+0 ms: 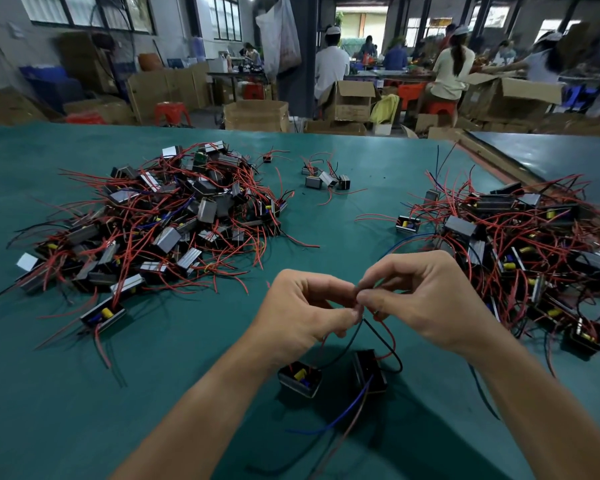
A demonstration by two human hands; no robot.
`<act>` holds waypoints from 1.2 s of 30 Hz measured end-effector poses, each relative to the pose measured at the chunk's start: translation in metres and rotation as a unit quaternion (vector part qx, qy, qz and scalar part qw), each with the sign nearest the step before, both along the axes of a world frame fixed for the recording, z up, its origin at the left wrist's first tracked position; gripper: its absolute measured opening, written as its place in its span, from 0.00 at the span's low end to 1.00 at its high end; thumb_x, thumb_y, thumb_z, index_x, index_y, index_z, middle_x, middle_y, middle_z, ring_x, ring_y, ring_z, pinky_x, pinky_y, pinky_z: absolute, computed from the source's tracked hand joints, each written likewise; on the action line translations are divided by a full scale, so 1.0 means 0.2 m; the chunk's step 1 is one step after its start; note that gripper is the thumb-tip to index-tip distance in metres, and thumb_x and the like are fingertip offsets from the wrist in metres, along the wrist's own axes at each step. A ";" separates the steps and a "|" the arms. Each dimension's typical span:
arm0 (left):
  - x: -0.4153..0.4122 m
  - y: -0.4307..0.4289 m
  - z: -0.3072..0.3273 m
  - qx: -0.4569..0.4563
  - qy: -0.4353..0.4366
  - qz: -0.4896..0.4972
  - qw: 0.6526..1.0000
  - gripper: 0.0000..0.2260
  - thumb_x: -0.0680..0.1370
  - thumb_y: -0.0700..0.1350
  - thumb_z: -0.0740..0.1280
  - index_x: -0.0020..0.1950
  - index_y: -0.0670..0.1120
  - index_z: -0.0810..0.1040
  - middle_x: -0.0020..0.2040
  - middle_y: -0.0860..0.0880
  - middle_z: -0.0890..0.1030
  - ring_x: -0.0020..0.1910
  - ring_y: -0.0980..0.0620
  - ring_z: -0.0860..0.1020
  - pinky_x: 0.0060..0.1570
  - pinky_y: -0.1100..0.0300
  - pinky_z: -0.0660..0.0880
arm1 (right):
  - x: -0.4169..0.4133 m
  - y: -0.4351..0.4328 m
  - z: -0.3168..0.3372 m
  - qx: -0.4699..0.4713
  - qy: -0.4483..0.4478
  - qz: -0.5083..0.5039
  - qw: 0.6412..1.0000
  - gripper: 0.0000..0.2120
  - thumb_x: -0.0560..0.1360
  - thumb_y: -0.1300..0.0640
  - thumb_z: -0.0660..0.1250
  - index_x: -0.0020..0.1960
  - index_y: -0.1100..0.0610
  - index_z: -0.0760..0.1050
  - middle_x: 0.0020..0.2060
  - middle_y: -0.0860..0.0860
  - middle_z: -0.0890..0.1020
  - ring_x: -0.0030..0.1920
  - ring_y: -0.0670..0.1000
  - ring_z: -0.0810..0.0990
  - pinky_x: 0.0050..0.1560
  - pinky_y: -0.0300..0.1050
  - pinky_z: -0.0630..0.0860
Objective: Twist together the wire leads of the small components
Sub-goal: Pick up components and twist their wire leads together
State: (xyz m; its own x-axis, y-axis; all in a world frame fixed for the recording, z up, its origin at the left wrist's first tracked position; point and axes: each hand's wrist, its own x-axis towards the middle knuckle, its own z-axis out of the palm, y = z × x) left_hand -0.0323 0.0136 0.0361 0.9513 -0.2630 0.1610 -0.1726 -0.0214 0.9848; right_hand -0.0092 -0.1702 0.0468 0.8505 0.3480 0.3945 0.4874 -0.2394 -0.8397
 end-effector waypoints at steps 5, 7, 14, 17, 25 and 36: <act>0.00 -0.01 -0.01 0.020 -0.024 0.020 0.999 0.09 0.69 0.33 0.76 0.40 0.46 0.85 0.31 0.52 0.83 0.24 0.57 0.73 0.26 0.67 0.69 | 0.00 0.00 -0.01 -0.001 0.029 0.004 1.000 0.07 0.68 0.65 0.77 0.37 0.56 0.82 0.28 0.53 0.83 0.28 0.48 0.81 0.31 0.42 0.78; 0.00 -0.02 -0.01 0.016 -0.028 0.035 0.999 0.09 0.69 0.32 0.76 0.38 0.47 0.84 0.30 0.52 0.83 0.24 0.57 0.73 0.25 0.67 0.68 | 0.00 0.00 -0.01 0.012 0.049 0.010 0.999 0.06 0.68 0.63 0.77 0.36 0.57 0.81 0.29 0.53 0.83 0.29 0.48 0.80 0.32 0.42 0.78; -0.01 -0.04 0.00 -0.066 0.025 0.063 0.996 0.09 0.70 0.28 0.72 0.36 0.40 0.81 0.24 0.52 0.78 0.19 0.60 0.71 0.20 0.71 0.64 | -0.01 0.02 -0.01 0.037 0.040 0.008 0.998 0.04 0.67 0.58 0.74 0.38 0.58 0.82 0.29 0.52 0.83 0.27 0.48 0.76 0.30 0.42 0.75; -0.01 -0.04 0.01 -0.063 0.040 0.071 0.995 0.06 0.69 0.32 0.74 0.37 0.42 0.82 0.26 0.51 0.79 0.20 0.58 0.71 0.20 0.69 0.63 | -0.01 0.03 -0.01 0.046 0.039 0.001 0.998 0.05 0.68 0.58 0.73 0.37 0.59 0.82 0.29 0.54 0.83 0.27 0.48 0.76 0.31 0.48 0.75; 0.00 -0.02 0.01 -0.046 0.063 0.055 0.995 0.08 0.75 0.35 0.70 0.38 0.45 0.80 0.28 0.51 0.80 0.21 0.56 0.73 0.19 0.68 0.64 | -0.01 0.01 -0.01 0.024 0.027 0.020 0.999 0.04 0.71 0.64 0.71 0.40 0.58 0.84 0.31 0.54 0.84 0.30 0.48 0.79 0.33 0.42 0.78; 0.01 0.02 0.02 -0.029 0.106 -0.034 0.993 0.06 0.70 0.37 0.73 0.34 0.46 0.82 0.34 0.45 0.84 0.21 0.56 0.68 0.22 0.68 0.62 | -0.02 -0.03 0.03 0.025 0.114 0.097 0.988 0.02 0.68 0.63 0.74 0.40 0.59 0.84 0.31 0.52 0.83 0.32 0.46 0.78 0.35 0.39 0.77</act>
